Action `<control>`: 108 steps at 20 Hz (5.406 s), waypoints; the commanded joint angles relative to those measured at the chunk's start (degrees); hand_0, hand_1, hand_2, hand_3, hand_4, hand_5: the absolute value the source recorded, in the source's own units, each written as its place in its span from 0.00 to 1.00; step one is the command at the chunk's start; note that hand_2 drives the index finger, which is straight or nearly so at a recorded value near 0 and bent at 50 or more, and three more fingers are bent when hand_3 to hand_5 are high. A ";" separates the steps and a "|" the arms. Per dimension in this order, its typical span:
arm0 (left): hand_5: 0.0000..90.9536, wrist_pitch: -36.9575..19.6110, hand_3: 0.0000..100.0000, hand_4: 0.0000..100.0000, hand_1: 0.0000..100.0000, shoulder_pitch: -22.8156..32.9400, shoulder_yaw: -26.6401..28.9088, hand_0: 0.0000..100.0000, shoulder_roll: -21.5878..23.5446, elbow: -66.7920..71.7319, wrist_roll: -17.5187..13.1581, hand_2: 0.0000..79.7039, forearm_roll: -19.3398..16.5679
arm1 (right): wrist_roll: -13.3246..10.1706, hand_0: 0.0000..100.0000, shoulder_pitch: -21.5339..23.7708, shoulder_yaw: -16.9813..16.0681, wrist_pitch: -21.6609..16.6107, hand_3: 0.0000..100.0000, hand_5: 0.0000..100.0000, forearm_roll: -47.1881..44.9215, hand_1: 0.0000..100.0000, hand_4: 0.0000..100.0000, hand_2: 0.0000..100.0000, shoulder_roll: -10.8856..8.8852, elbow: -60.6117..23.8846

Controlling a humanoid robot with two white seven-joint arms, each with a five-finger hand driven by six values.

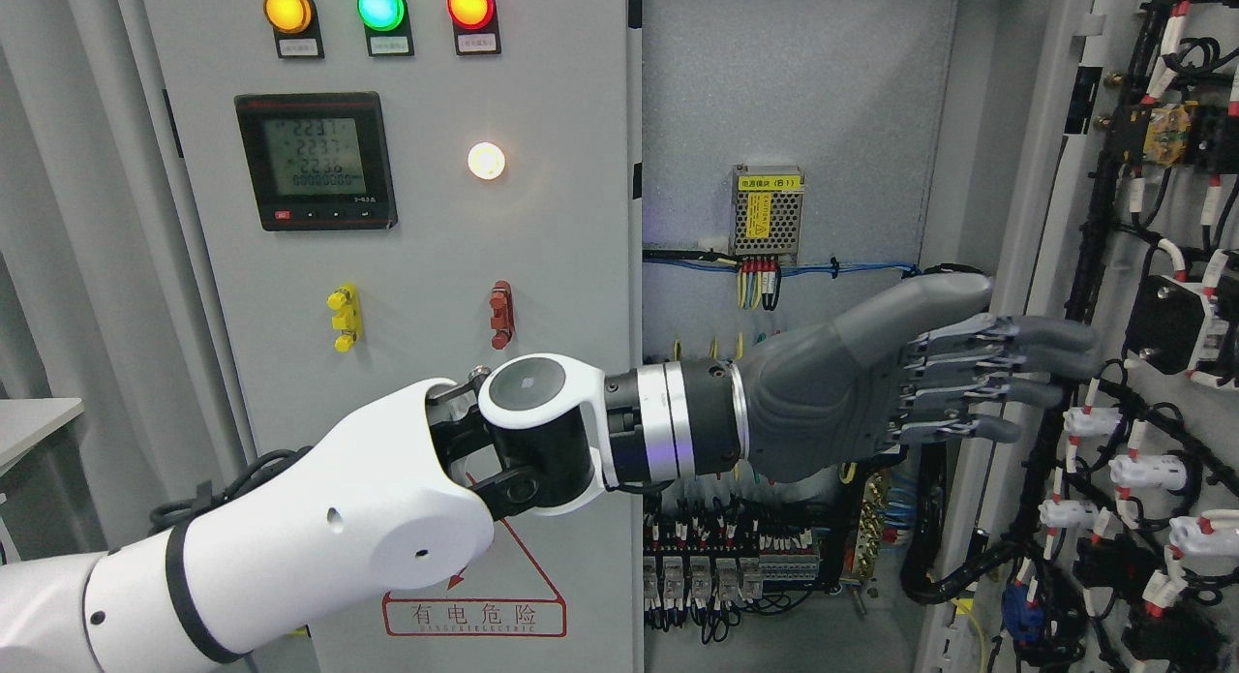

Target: Open door with both hands

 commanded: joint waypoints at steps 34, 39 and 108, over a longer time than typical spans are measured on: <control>0.00 -3.96 0.03 0.03 0.00 82.38 54.11 0.29 -19.64 91.69 17.64 0.04 -48.91 | -0.11 0.22 24.43 3.87 1.24 0.00 0.00 1.32 0.00 0.00 0.00 -8.61 -88.49; 0.00 -1.94 0.03 0.03 0.00 82.73 55.24 0.29 -19.64 91.78 17.55 0.04 -48.55 | -0.11 0.22 18.11 3.78 1.59 0.00 0.00 1.14 0.00 0.00 0.00 -5.98 -96.40; 0.00 -5.63 0.03 0.03 0.00 82.12 57.18 0.29 -19.99 90.99 16.59 0.04 -54.27 | -1.60 0.22 -49.75 15.12 10.91 0.00 0.00 -18.62 0.00 0.00 0.00 0.00 -65.30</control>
